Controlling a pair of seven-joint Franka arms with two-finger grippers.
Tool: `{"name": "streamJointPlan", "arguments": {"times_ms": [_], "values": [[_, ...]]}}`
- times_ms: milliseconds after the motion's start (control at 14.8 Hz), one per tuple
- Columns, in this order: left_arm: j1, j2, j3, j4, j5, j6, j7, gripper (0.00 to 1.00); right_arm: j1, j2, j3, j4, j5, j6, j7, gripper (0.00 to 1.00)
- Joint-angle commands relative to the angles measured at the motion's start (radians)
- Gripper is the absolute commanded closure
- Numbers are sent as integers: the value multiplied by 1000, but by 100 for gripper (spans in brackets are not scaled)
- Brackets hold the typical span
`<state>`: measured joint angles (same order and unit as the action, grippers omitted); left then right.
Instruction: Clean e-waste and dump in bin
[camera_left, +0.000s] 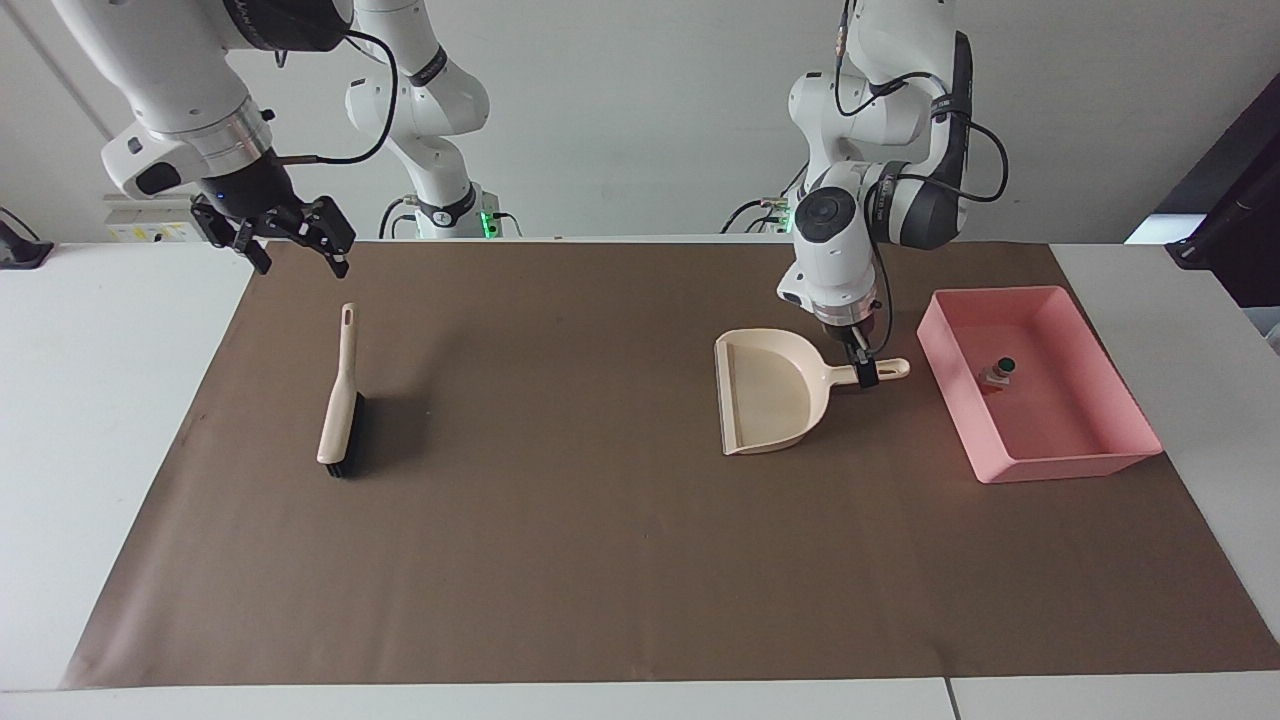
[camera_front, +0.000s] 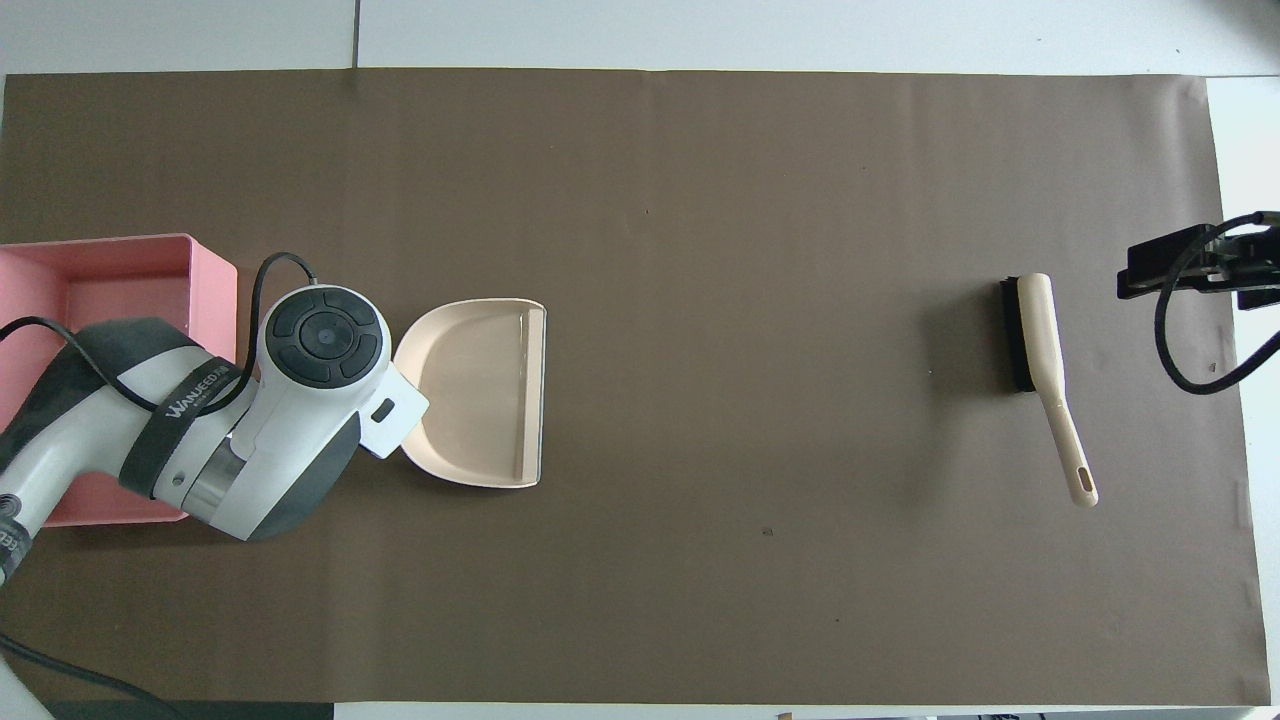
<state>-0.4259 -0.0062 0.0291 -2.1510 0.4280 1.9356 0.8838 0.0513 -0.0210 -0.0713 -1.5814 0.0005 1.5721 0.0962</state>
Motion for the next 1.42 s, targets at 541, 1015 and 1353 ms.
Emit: {"name": "streamJointPlan", "arguments": {"times_ms": [541,1015,1353], "values": [[291,-71,9,31,-224,-87,-515,2,1,-39,-1,-60,-19,37,-21,0],[413,-25,11,322,-400,-180,-720,2,1,-40,-1,-32,-33,-29,-76,0],[421,-15,11,544,-403,-351,-723,2,-2,-45,-1,-45,-17,-32,-72,0]]}}
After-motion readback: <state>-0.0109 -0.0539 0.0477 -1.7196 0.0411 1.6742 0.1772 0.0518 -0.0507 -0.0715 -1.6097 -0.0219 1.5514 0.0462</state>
